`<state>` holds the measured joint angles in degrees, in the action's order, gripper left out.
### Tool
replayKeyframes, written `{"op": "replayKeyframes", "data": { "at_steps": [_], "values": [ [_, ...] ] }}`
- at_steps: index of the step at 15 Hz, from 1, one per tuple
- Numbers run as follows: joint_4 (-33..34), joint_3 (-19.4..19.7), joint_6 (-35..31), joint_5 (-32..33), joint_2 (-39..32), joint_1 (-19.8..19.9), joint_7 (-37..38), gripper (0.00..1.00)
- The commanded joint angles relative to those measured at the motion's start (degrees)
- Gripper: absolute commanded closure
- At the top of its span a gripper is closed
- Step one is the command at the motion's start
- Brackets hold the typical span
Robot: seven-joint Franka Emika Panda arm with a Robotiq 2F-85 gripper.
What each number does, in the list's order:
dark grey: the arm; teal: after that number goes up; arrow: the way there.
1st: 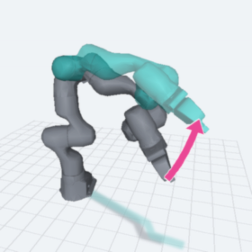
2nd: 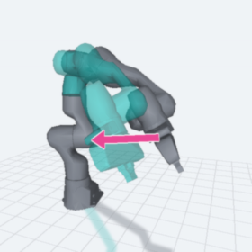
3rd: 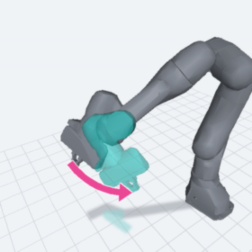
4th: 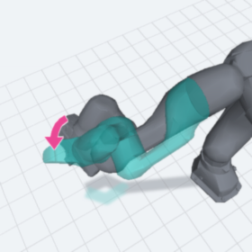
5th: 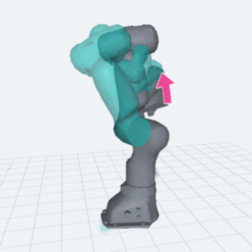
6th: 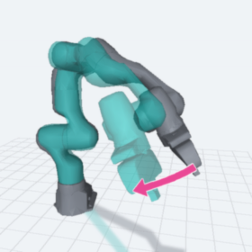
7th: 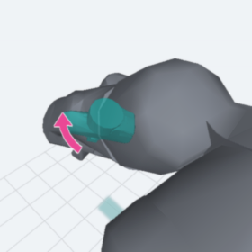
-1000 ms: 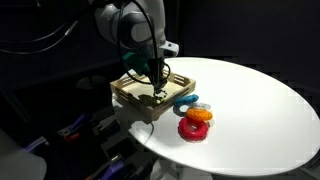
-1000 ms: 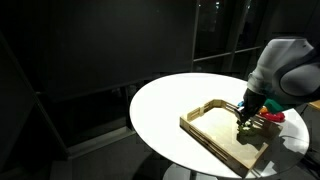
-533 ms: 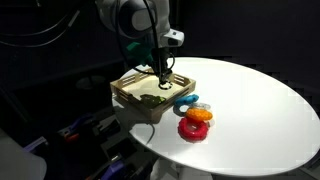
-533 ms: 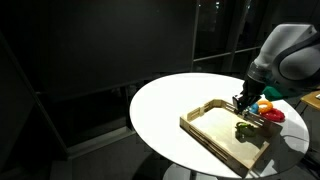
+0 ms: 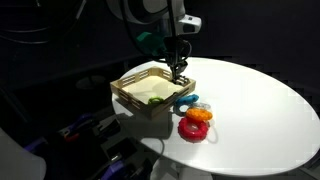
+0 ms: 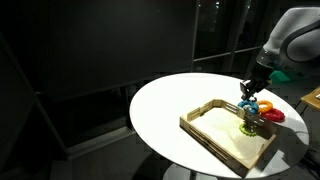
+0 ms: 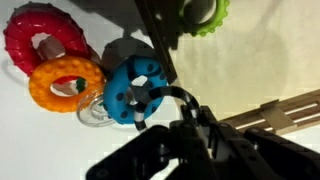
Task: Remove the striped black and white ring from the crate and put it on the table
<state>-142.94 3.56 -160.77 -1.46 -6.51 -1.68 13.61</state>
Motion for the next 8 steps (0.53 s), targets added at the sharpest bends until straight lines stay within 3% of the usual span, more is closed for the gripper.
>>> {"op": "replayKeyframes", "data": {
  "at_steps": [1,8],
  "values": [
    [1.42,1.88,2.57,3.76,0.43,1.22,2.38,0.95],
    [2.43,4.4,2.27,9.82,-2.73,1.22,7.63,0.95]
  ]
}}
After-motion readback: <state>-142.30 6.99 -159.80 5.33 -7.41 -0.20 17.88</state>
